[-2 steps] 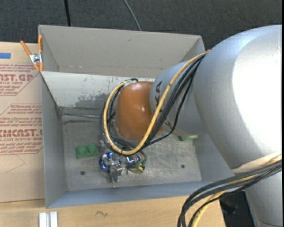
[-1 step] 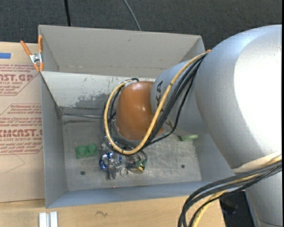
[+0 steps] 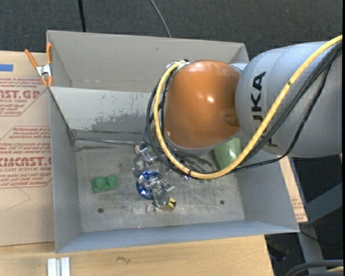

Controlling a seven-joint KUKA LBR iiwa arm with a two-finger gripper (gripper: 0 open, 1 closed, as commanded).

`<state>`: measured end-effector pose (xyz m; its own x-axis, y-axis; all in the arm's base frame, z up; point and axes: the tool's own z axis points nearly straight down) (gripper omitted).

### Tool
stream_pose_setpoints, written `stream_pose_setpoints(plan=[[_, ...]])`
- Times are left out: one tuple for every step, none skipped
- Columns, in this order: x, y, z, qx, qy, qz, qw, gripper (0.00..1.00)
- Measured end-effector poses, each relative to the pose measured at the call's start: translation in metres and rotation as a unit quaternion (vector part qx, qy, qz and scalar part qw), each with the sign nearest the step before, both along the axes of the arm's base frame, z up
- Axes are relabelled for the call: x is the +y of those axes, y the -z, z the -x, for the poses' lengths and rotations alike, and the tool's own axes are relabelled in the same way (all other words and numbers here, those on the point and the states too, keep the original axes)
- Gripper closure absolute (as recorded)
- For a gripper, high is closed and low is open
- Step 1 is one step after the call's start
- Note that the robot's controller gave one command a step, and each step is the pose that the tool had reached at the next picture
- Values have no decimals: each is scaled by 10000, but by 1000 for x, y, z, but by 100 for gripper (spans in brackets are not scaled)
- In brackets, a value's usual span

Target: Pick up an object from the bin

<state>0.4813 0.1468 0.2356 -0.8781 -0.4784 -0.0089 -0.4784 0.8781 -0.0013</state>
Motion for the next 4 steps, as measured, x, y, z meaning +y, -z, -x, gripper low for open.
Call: stream_pose_setpoints(plan=[[0,4,1,32,5,9,10000,0],[-10,165,-23,24,-980,4,9952,0],[19,164,-15,21,-1285,20,9917,0],[18,163,-15,26,-1277,22,9918,100]])
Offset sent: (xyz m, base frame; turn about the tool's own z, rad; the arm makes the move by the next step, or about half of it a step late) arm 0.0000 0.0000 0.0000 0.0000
